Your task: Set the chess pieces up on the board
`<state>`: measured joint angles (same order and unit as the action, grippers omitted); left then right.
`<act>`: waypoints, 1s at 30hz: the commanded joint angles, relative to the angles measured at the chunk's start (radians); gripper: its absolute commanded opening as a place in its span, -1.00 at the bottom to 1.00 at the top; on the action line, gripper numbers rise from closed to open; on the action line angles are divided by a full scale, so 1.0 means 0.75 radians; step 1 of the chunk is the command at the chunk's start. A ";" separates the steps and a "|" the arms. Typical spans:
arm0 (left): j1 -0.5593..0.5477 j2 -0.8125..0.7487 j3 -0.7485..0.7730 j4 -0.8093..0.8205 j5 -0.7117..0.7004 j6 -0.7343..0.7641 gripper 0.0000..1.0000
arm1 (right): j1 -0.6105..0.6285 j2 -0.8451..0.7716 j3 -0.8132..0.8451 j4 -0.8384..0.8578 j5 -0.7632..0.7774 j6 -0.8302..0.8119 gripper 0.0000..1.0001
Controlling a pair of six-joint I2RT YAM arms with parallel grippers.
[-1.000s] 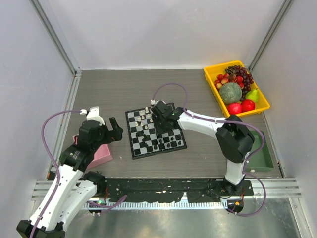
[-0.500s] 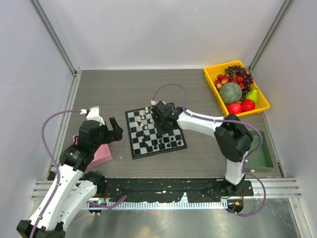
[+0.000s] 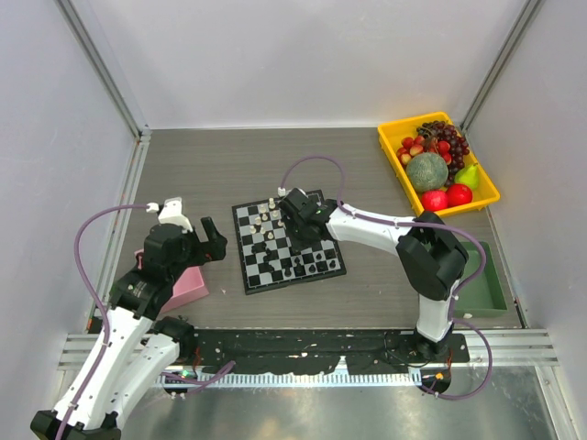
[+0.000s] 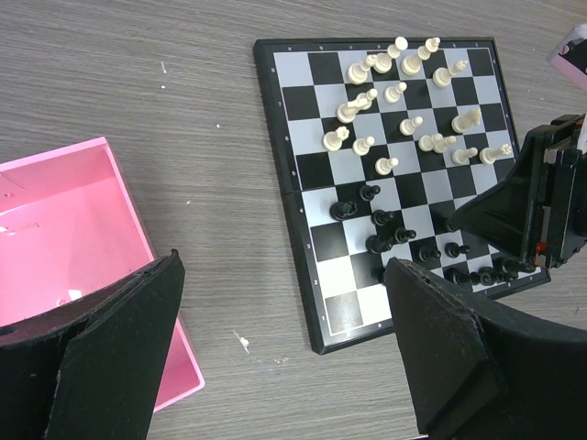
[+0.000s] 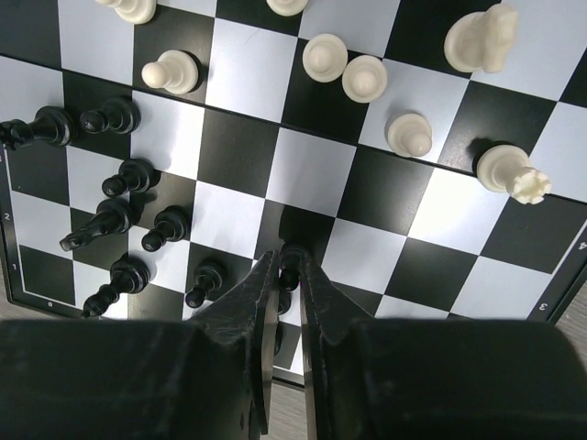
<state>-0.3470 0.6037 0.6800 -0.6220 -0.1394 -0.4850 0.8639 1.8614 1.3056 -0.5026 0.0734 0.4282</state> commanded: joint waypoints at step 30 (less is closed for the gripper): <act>-0.002 -0.011 0.030 0.015 -0.021 0.021 0.99 | 0.000 -0.218 -0.180 0.024 0.123 0.030 -0.73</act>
<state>-0.3470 0.5995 0.6800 -0.6224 -0.1394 -0.4850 0.8639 1.7542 1.1904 -0.5053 0.1623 0.4305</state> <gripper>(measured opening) 0.995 0.163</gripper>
